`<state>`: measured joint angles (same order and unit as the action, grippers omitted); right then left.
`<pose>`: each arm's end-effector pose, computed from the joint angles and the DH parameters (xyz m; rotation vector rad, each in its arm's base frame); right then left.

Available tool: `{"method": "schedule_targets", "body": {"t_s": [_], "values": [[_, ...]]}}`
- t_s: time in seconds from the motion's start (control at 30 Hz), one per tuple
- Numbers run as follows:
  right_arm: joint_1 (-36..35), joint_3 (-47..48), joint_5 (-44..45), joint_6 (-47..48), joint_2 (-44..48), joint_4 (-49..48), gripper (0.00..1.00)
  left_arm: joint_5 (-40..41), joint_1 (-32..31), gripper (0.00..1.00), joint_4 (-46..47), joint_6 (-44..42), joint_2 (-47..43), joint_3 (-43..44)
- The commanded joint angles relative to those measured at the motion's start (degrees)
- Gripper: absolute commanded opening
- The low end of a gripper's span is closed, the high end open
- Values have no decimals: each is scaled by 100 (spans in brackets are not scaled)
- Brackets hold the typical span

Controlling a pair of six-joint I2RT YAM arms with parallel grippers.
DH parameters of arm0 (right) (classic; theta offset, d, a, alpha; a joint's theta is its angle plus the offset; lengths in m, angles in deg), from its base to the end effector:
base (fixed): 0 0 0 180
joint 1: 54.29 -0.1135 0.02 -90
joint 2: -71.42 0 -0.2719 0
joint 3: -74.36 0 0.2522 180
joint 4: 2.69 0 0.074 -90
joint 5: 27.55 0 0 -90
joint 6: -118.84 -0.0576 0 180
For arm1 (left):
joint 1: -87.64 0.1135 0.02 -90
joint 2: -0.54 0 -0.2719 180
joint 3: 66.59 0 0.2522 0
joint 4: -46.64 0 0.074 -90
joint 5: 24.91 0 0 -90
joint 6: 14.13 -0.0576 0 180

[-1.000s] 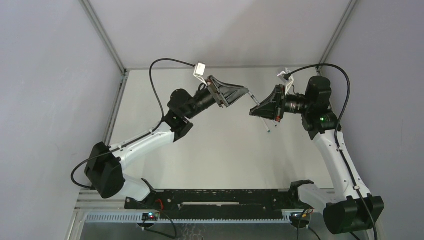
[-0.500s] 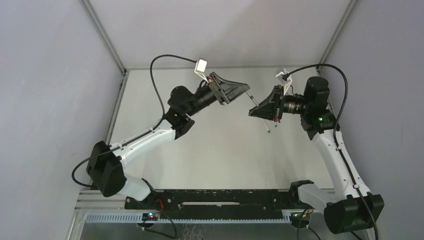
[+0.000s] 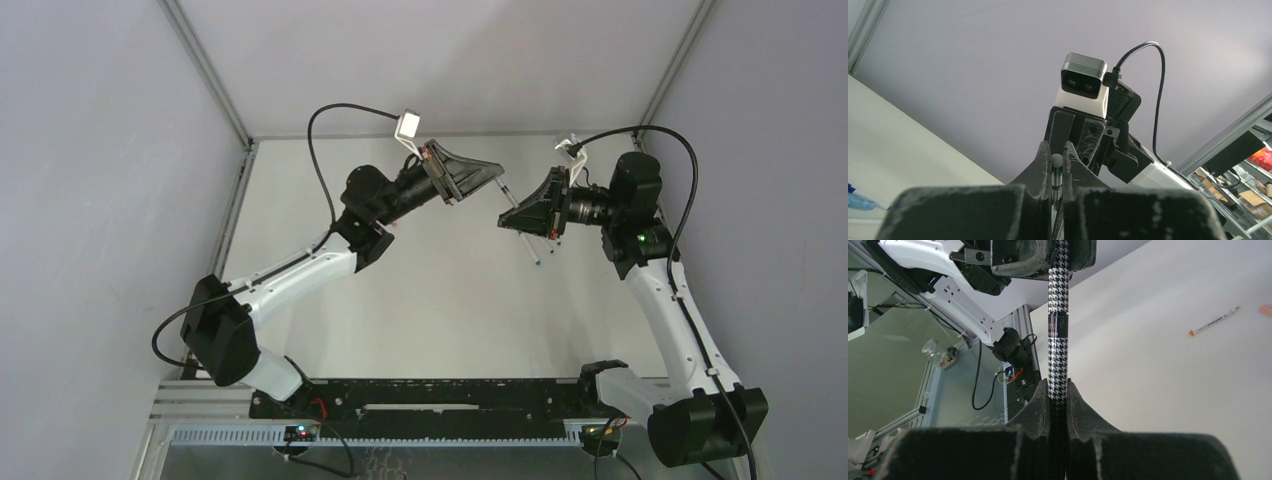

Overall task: Insert the pens into the pen caps
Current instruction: Press the pen cap onto the pen.

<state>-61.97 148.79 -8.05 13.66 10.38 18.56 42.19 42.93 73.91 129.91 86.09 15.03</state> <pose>0.2168 0.0840 0.3971 -0.8399 1.5877 1.3236 0.2452 -0.2742 0.4176 0.3004 1.3602 -1.7121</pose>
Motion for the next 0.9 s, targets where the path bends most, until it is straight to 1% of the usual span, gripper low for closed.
{"method": "schedule_targets", "body": {"t_s": [0.0,0.1,0.23,0.3,0.4,0.47,0.5,0.53,0.6,0.63,0.7,0.77,0.83,0.87], "values": [[-34,24,452,-569,-78,-876,0,-504,-124,0,63,385,178,449],[-36,45,722,-1021,-239,-1639,0,-604,-129,0,70,656,349,516],[-156,364,963,-1279,-579,-2145,0,-728,-144,0,59,801,509,597],[-227,620,993,-1392,-775,-2314,0,-817,-165,0,-109,786,561,681],[-228,1064,926,-1925,-1150,-2750,0,-935,-175,0,-597,584,576,811],[-212,1315,795,-2316,-1397,-3212,0,-1019,-198,0,-1030,334,587,920],[-257,1495,767,-2186,-1486,-3148,0,-1073,-208,0,-1302,200,604,1008],[-355,1761,919,-1560,-1519,-2460,0,-1122,-224,0,-1547,70,633,1098],[-694,2590,1664,398,-1590,-274,0,-1187,-257,0,-2251,-250,711,1401],[-821,2904,1960,906,-1671,270,0,-1154,-278,0,-2644,-425,742,1557],[-955,3228,2446,1338,-1804,732,0,-985,-340,0,-3313,-703,800,1823],[-1059,3445,2802,1628,-1906,905,0,-672,-386,0,-3976,-887,830,2048],[-1178,3602,2929,1787,-1989,1017,0,-567,-406,0,-4231,-951,876,2172],[-1190,3643,2873,1700,-2032,968,0,-589,-408,0,-4248,-956,893,2189]]}}
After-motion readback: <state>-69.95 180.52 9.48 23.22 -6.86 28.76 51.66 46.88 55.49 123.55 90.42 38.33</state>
